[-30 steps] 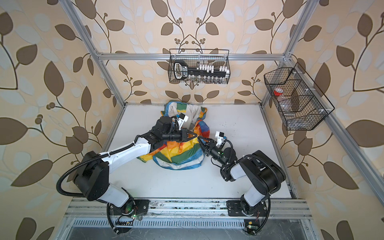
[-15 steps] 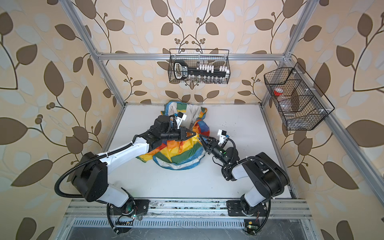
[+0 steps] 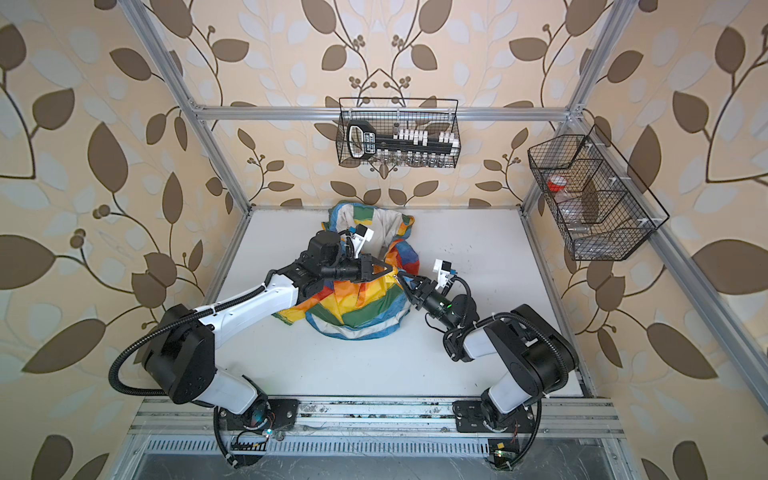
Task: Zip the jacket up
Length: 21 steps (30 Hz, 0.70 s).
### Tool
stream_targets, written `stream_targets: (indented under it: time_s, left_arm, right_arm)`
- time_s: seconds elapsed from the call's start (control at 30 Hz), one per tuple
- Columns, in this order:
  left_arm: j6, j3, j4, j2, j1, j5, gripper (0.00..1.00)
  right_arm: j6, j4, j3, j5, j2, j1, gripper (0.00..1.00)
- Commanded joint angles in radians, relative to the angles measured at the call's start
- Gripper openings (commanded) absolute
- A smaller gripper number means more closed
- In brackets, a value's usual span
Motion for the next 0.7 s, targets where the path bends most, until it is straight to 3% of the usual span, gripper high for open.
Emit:
stream_targets:
  time_s: [0.0,0.67]
  left_arm:
    - [-0.009,0.003,0.036,-0.031,0.007,0.029,0.00]
    - [-0.018,-0.001,0.036,-0.017,0.013,0.033,0.00]
  right_arm:
    - [0.000,0.056,0.009,-0.038,0.017,0.006,0.20]
    - [-0.015,0.056,0.012,-0.046,0.016,0.018,0.11]
